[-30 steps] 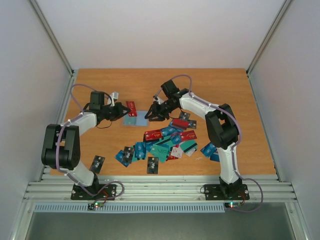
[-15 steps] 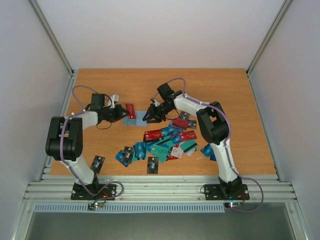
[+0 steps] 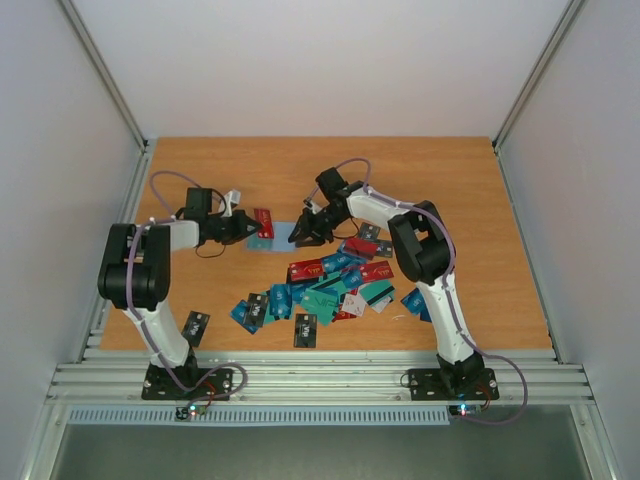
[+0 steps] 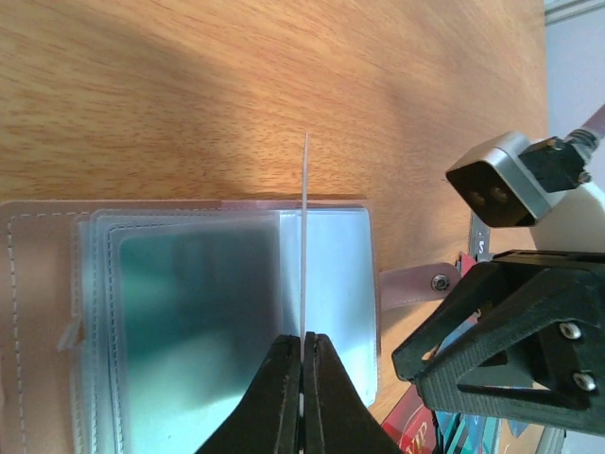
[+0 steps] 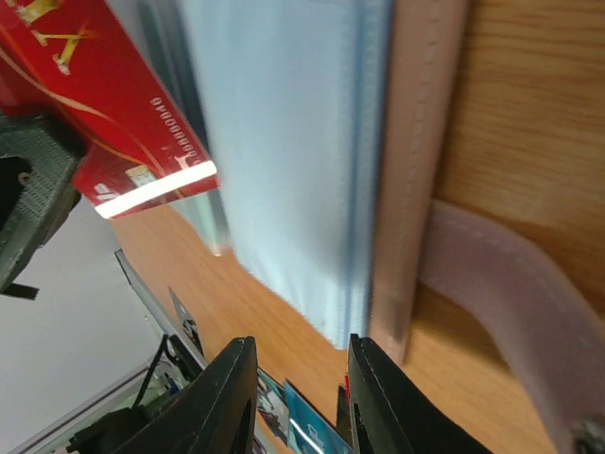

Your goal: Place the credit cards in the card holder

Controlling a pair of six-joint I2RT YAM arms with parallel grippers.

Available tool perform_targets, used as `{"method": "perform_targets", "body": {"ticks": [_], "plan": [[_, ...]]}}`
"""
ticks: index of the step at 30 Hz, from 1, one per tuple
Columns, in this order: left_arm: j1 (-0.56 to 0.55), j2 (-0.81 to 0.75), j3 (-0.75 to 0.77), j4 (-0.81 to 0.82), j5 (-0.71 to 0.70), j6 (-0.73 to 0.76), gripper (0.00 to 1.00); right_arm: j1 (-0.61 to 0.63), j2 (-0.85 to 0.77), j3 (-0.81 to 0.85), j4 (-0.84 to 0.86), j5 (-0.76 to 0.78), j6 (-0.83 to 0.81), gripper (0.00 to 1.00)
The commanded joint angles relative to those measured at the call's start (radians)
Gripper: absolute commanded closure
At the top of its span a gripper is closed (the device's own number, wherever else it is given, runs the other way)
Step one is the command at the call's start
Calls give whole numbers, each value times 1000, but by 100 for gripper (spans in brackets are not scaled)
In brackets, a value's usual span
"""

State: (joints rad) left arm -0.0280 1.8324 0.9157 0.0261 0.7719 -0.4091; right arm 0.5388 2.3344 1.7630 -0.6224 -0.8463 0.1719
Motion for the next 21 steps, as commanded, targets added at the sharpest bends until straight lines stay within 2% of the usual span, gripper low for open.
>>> {"method": "perform_targets", "body": {"ticks": [1,21], "plan": [[5,23,22,61,24,37,100,-9,27,27,-25,-8,-25,72],[4,18,-4,32,49,16,100,-31,68,36,-19,-11,-30,73]]}}
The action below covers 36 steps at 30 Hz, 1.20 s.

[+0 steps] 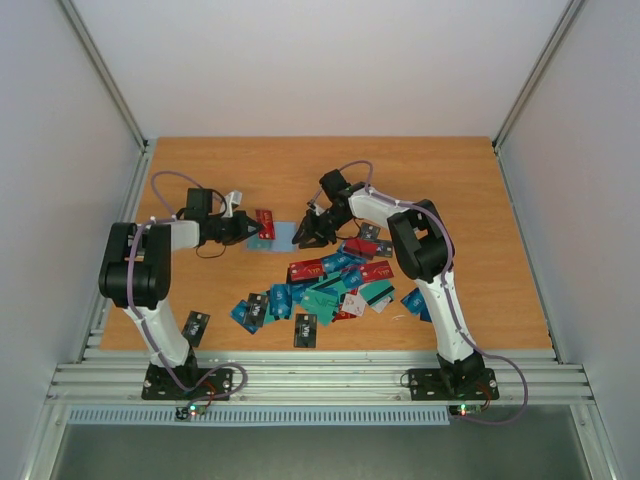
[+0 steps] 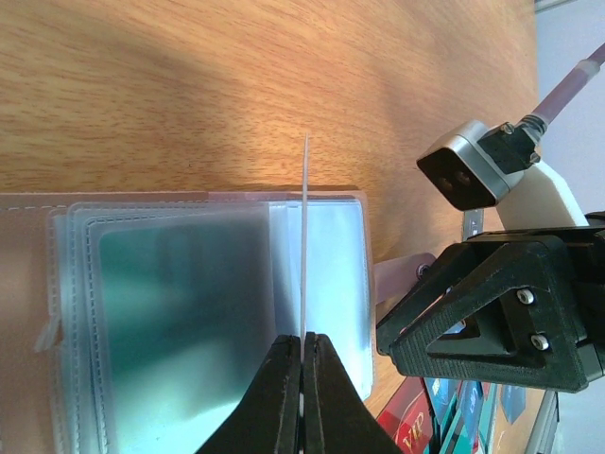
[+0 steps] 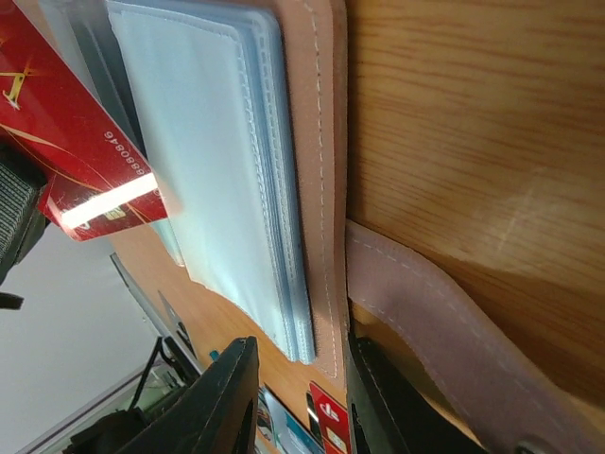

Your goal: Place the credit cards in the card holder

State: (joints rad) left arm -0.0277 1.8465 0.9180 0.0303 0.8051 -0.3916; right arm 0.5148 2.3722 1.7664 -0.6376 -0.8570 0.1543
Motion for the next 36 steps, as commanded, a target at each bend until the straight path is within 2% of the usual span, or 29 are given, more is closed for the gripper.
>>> {"method": "perform_targets", "body": {"ticks": [1,16,36], "plan": [[3,4,-8,21,15,-1,100,-8,31,33,-2,-1,-11,73],[-9,-9,8,-140,-2,33,100,-27,66,48,48,-13,14,73],[-10,34,58,-224,15,42,100,-33,72,20,85,-39,21,74]]}}
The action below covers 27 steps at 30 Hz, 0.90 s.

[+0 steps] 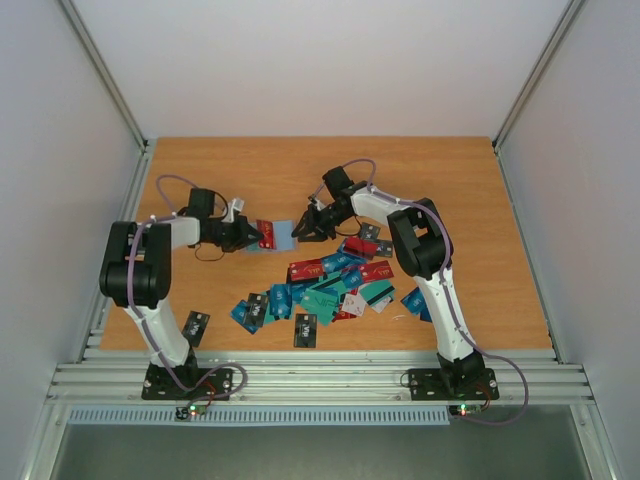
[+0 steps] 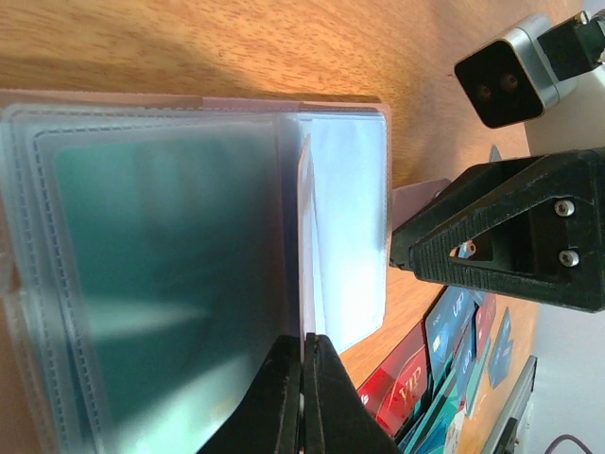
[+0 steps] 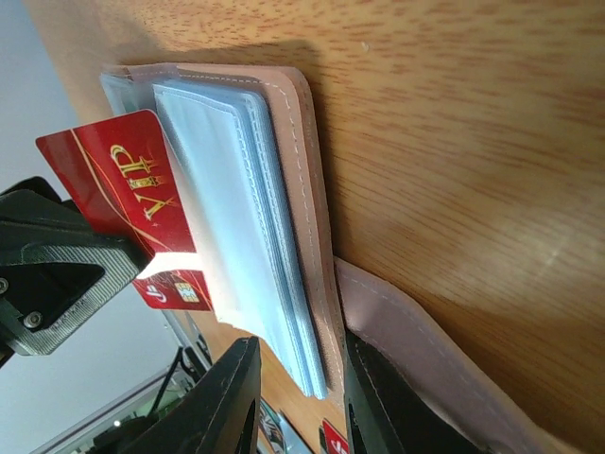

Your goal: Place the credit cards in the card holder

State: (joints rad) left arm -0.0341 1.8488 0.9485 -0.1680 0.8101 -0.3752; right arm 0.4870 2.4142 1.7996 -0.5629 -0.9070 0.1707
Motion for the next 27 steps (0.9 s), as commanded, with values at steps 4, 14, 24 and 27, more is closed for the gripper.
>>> {"method": "perform_targets", "body": {"ticks": [4,14,24,27], "plan": [[-4,49,45,-33,28,25,100,-5,31,-13,13,9,4,74],[-11,51,87,-161,-37,23,100,-5,37,-3,22,7,14,74],[-4,28,95,-246,-75,-51,100,-5,39,-6,34,2,24,74],[-1,46,108,-245,-61,-67,100,-5,36,-8,34,0,23,74]]}}
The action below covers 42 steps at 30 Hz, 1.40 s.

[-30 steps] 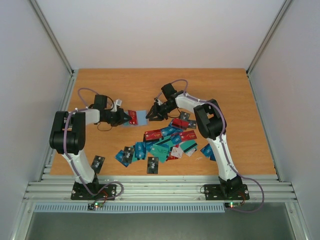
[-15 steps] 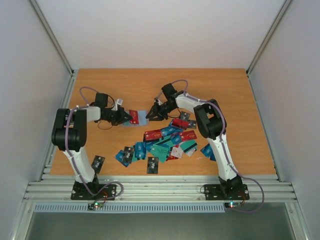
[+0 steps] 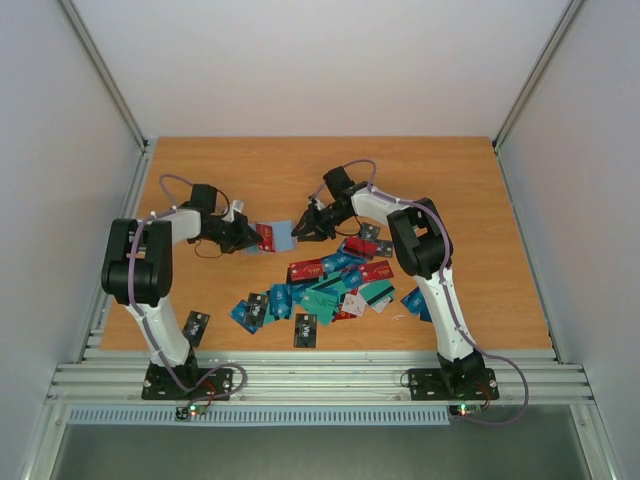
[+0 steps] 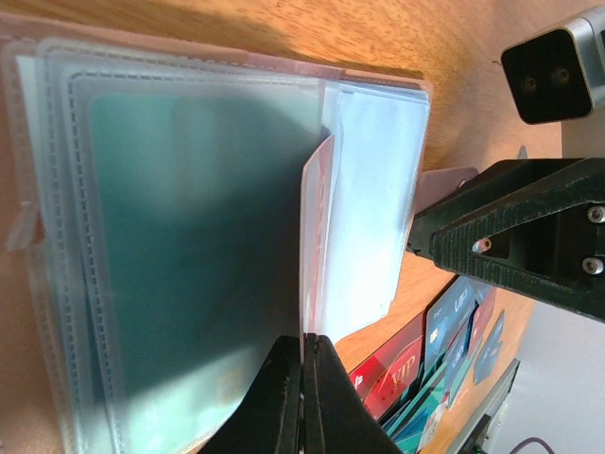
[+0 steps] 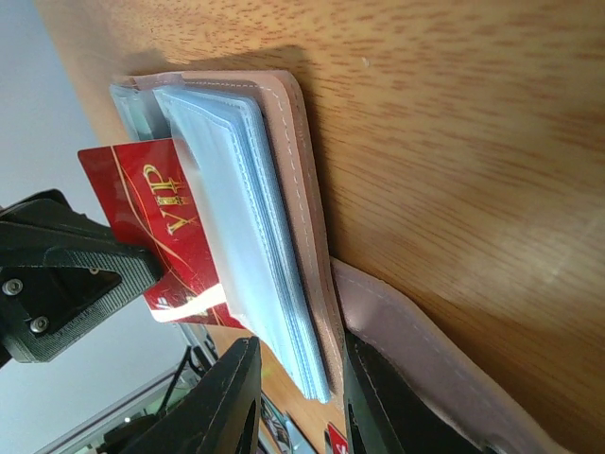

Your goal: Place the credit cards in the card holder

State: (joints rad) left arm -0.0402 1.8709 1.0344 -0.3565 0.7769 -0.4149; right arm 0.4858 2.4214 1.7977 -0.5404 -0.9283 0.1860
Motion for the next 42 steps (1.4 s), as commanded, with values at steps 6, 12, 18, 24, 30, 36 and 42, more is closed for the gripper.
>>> {"method": "perform_targets", "body": {"ticks": [6,12,18,24,30,36,42], "plan": [[4,38,66,-78,1,-68,100,-4,27,-13,10,20,4,74],[4,64,80,-66,60,-52,100,-4,28,-12,11,17,4,74],[4,120,129,-96,90,-2,100,-4,36,-5,10,15,3,74],[3,147,158,-112,108,31,100,-4,40,3,7,11,1,74],[0,162,171,-115,116,26,100,-4,46,17,-7,10,-6,74],[-14,153,163,-124,111,13,100,-6,50,36,-19,8,-11,74],[-44,161,137,-39,111,-83,99,-8,47,33,-18,8,-11,74]]}}
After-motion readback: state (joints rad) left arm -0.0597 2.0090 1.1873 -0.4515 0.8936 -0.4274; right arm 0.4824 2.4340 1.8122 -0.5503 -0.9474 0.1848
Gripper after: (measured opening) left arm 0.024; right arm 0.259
